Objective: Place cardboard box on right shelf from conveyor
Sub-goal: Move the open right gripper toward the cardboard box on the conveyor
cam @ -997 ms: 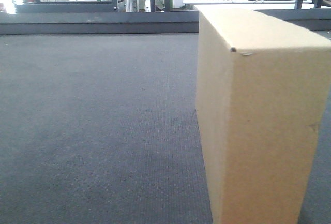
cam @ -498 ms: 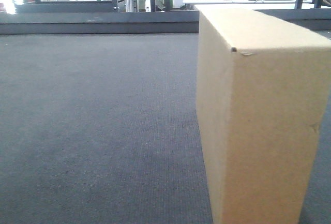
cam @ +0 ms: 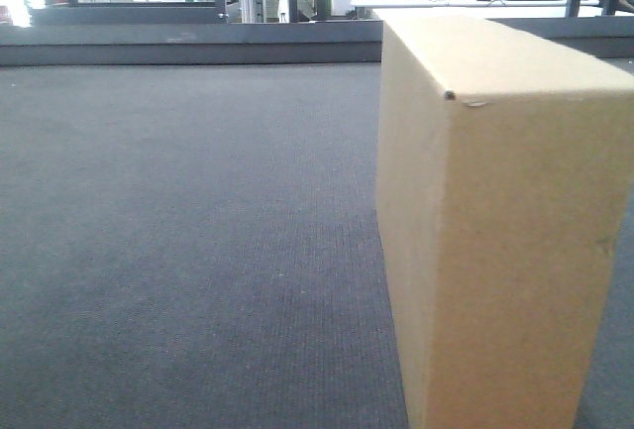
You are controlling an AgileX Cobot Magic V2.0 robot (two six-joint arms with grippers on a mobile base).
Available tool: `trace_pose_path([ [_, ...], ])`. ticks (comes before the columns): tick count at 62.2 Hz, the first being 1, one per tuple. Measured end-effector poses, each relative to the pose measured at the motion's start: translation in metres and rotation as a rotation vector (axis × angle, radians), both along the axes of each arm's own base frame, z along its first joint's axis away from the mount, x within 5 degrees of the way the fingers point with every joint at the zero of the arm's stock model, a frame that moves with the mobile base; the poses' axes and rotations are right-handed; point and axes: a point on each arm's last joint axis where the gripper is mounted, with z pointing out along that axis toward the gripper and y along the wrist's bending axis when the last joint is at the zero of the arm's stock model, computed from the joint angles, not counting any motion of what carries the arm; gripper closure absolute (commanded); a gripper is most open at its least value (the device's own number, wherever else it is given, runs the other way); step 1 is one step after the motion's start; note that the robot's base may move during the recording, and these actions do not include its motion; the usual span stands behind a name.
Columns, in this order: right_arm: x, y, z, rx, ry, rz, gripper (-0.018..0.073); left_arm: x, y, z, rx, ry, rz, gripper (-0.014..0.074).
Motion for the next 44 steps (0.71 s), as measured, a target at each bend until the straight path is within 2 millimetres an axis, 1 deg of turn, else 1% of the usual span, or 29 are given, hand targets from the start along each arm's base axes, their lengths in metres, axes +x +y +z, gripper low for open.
trace_pose_path([
  [4, 0.002, 0.0, 0.015, -0.004, 0.053, -0.001, 0.052, 0.0, 0.0, 0.0, 0.0, 0.0, 0.0, 0.0715],
  [8, 0.006, 0.0, 0.026, -0.027, 0.131, 0.0, 0.052, 0.0, 0.0, 0.0, 0.0, 0.0, 0.0, 0.0715],
  [17, 0.022, -0.001, 0.039, -0.082, 0.296, 0.013, 0.052, 0.0, 0.0, 0.0, 0.0, 0.0, 0.0, 0.0715],
  [26, 0.042, 0.001, 0.055, -0.053, 0.376, 0.03, 0.052, 0.0, 0.0, 0.0, 0.0, 0.0, 0.0, 0.0715],
  [38, 0.065, 0.005, 0.067, -0.059, 0.509, 0.078, 0.0515, 0.0, 0.0, 0.0, 0.0, 0.0, 0.0, 0.0715],
  [41, 0.07, 0.008, 0.07, -0.065, 0.529, 0.102, 0.0499, 0.0, 0.0, 0.0, 0.0, 0.0, 0.0, 0.0715],
  [44, 0.077, 0.012, 0.074, -0.08, 0.542, 0.128, 0.0435, 0.0, 0.0, 0.0, 0.0, 0.0, 0.0, 0.0715],
])
